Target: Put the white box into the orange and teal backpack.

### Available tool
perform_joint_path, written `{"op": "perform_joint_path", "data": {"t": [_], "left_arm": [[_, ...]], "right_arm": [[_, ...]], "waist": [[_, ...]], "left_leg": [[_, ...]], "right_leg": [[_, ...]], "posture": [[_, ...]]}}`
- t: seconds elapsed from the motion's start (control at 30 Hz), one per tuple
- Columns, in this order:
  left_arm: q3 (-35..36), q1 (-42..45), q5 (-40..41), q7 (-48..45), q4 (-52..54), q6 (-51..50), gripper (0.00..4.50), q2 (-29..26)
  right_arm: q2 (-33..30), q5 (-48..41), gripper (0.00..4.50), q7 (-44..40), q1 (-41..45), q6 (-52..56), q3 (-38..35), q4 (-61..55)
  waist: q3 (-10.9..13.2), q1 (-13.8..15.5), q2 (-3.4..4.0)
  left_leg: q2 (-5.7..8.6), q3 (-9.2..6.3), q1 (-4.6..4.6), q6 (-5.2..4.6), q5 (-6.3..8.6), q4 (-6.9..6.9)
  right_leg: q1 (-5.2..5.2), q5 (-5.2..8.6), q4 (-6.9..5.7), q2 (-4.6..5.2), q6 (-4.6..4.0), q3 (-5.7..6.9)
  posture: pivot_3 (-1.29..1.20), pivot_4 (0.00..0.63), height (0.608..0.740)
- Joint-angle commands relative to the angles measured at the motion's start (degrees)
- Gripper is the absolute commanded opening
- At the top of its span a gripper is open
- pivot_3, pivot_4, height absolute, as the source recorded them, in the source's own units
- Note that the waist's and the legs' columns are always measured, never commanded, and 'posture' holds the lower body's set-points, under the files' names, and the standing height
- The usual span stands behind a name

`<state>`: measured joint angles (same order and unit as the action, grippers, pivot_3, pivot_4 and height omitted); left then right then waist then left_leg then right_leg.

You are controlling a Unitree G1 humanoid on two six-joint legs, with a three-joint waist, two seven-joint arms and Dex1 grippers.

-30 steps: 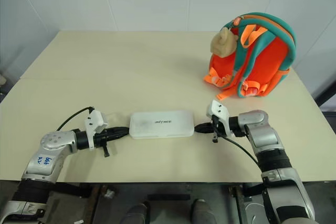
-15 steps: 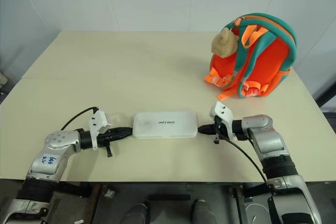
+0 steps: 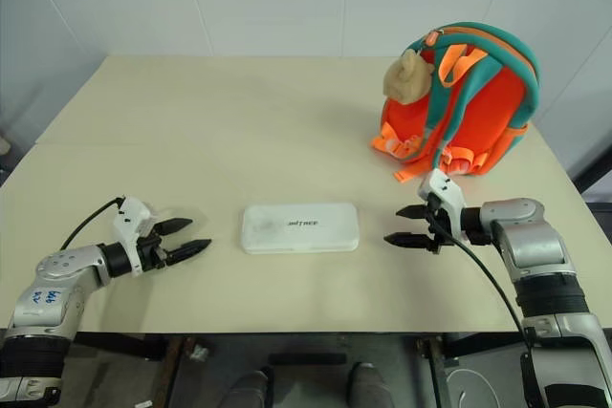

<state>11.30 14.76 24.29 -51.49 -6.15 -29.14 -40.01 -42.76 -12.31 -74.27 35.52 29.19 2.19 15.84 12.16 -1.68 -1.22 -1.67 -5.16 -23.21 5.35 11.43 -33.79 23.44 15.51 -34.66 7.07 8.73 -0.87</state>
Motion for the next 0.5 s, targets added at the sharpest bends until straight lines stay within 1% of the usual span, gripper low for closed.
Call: {"op": "perform_joint_path", "data": {"t": [0.03,0.07,0.13,0.2,0.27,0.33,0.43,0.5], "left_arm": [[-1.03,1.15,6.12,-3.43,2.04,-12.26,4.45,-1.44],[-0.91,2.3,6.35,-2.81,1.15,-13.03,4.45,-0.86],[0.38,6.83,7.57,-0.23,-3.03,-14.88,4.45,2.15],[2.11,11.13,12.34,-0.33,-5.39,-22.25,4.45,4.64],[-0.28,12.58,10.82,-0.01,-5.74,-23.41,4.45,5.17],[-2.23,13.43,11.09,-0.73,-6.55,-26.6,4.45,5.44],[-4.93,15.43,8.2,1.47,-8.54,-27.97,4.45,5.66],[-6.09,17.92,8.09,1.98,-10.01,-30.28,4.45,6.19]], "right_arm": [[-1.1,-1.86,4.5,-1.89,1.67,1.27,0.92,-4.23],[-0.81,-1.87,4.5,-1.73,1.93,1.63,1.24,-4.28],[0.4,-0.61,4.5,-0.34,2.67,0.89,2.65,-3.37],[1.26,1.66,4.5,0.91,3.5,-0.75,4.82,-2.01],[1.47,2.11,4.5,0.72,4.13,0.36,6.33,-1.69],[1.67,2.22,4.5,0.82,4.47,1.48,7.27,-1.72],[1.94,2.73,4.5,0.53,4.57,1.5,8.85,-1.58],[2.48,2.0,4.5,-0.14,4.73,2.08,9.38,-2.03]], "waist": [[0.0,-0.03,0.01],[0.0,-0.01,0.01],[0.0,0.09,0.01],[0.01,0.3,-0.02],[0.0,0.11,-0.04],[0.0,0.09,-0.04],[0.0,0.1,-0.03],[-0.01,0.11,-0.03]], "left_leg": [[0.0,0.0,0.01,0.0,0.0,0.0],[0.0,0.0,0.02,0.0,0.0,-0.01],[0.0,0.0,0.03,0.0,0.0,-0.04],[0.0,-0.01,0.02,-0.04,-0.03,-0.08],[0.0,-0.02,-0.05,-0.05,-0.06,-0.13],[0.0,0.0,-0.07,-0.04,-0.06,-0.13],[0.0,-0.01,-0.05,-0.04,-0.04,-0.05],[0.01,0.0,-0.03,-0.04,-0.04,-0.04]], "right_leg": [[0.0,0.0,-0.01,0.0,0.0,0.01],[-0.01,0.0,-0.01,0.0,0.0,0.0],[-0.02,-0.02,-0.01,0.0,-0.02,0.01],[-0.06,-0.09,0.02,0.0,-0.01,0.03],[-0.07,-0.21,0.12,0.0,0.03,0.04],[-0.06,-0.24,0.19,0.0,0.06,0.01],[-0.04,-0.24,0.14,-0.01,0.06,0.02],[-0.05,-0.24,0.12,-0.01,0.06,0.01]], "posture": [[0.0,0.15,0.74],[0.0,0.15,0.74],[0.0,0.15,0.74],[0.0,0.15,0.74],[0.0,0.15,0.74],[0.0,0.15,0.74],[0.0,0.15,0.74],[0.0,0.15,0.74]]}}
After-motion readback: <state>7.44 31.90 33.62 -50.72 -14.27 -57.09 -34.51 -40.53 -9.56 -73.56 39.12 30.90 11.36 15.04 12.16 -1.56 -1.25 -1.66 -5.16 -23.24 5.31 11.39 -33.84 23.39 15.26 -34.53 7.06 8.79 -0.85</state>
